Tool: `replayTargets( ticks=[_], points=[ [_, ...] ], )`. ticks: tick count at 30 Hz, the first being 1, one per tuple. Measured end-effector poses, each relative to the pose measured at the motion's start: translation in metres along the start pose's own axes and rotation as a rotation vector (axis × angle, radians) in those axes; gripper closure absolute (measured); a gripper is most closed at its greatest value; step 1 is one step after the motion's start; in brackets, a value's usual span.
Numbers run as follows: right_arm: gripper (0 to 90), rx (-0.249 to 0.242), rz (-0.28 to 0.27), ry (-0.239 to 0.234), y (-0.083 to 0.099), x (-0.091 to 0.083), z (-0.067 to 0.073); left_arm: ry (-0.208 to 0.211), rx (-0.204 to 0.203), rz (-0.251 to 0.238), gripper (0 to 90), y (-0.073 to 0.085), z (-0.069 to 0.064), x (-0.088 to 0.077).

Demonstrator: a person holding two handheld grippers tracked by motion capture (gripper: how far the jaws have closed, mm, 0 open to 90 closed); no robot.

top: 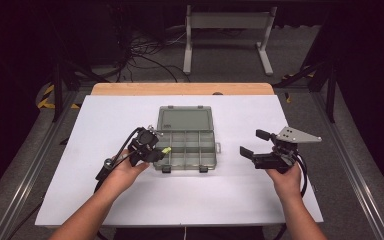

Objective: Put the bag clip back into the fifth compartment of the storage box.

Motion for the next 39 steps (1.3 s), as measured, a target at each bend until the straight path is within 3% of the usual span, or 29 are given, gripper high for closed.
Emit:
replayTargets(
  ticks=[10,15,18,24,27,32,37,39],
  points=[
    [7.1,0.000,-0.001,-0.001,0.000,0.000,0.000,0.003,0.017,-0.022,62.6,-0.002,-0.001,-0.003],
    [7.1,-0.001,-0.002,-0.001,-0.001,0.000,0.000,0.026,0.042,-0.068,59.7,-0.006,-0.002,-0.011],
    [7.4,-0.003,0.002,0.001,0.000,0.000,0.000,0.039,0.044,-0.102,64.9,-0.010,-0.001,-0.021],
    [10.1,-0.028,-0.005,-0.012,-0.004,0.002,0.005,0.057,0.056,-0.132,85.2,-0.014,0.003,-0.038],
    [19.8,-0.050,0.015,0.000,-0.004,0.004,0.006,0.050,0.058,-0.149,88.2,-0.017,0.006,-0.042],
    [49.4,-0.053,0.028,-0.025,-0.005,0.004,0.013,0.052,0.058,-0.176,88.1,-0.021,0.009,-0.047],
    [69.8,-0.061,0.024,-0.040,-0.011,0.003,0.016,0.047,0.067,-0.183,88.9,-0.022,0.009,-0.052],
    [73.1,-0.063,0.025,-0.047,-0.012,0.004,0.017,0.047,0.064,-0.189,89.4,-0.022,0.009,-0.053]
  ],
)
Point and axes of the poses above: each handheld gripper's, and its own axes: x roughly forward along the jaws, y roughly out of its underside, z roughly to its left, the point moved 10 cm from there along x, roughly forward along the jaws, and after that the axes turned 13 degrees about -x, right-handed, at the moved point
